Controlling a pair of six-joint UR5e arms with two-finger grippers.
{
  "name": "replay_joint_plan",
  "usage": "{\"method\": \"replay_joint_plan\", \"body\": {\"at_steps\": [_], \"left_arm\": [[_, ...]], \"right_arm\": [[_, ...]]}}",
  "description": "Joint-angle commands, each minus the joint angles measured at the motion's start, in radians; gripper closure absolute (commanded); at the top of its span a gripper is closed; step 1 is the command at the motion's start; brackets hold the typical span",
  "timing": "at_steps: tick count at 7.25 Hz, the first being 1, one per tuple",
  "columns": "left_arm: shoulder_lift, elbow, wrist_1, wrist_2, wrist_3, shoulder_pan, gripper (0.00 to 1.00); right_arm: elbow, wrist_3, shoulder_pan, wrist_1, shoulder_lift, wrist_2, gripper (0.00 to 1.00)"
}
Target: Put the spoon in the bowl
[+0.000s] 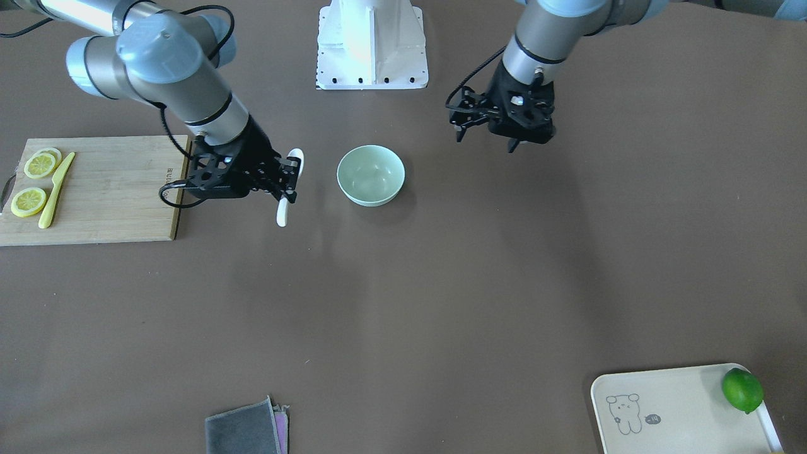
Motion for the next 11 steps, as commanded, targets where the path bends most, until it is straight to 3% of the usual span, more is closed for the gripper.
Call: {"method": "replay_joint_plan", "body": {"at_steps": [1, 2, 3, 4, 5, 6, 8, 11], "left_arm": [[0.115, -0.020, 0.005, -0.089, 0.218, -0.147, 0.03], [0.120, -0.014, 0.005, -0.089, 0.243, -0.152, 0.03], [0.120, -0.015, 0.005, -0.089, 0.245, -0.154, 0.03], [0.120, -0.012, 0.005, -0.089, 0.245, -0.154, 0.03], [0.121, -0.007, 0.006, -0.089, 0.251, -0.161, 0.03], [0.156, -0.004, 0.008, -0.088, 0.315, -0.187, 0.03], [0.221, 0.013, 0.008, -0.088, 0.453, -0.268, 0.03], [0.319, 0.034, 0.003, -0.091, 0.547, -0.350, 0.03]], "right_arm": [[-0.015, 0.116, -0.158, -0.004, 0.068, -0.187, 1.00], [-0.036, 0.130, -0.209, -0.002, 0.084, -0.290, 1.00], [-0.064, 0.148, -0.226, -0.001, 0.101, -0.326, 0.03], [-0.058, 0.154, -0.208, -0.002, 0.089, -0.323, 0.00], [-0.041, 0.127, -0.139, -0.001, 0.035, -0.267, 0.00], [0.003, 0.011, -0.022, -0.002, -0.046, -0.104, 0.00], [0.069, -0.231, 0.155, -0.001, -0.231, 0.058, 0.00], [0.071, -0.683, 0.512, -0.002, -0.472, 0.357, 0.00]]}}
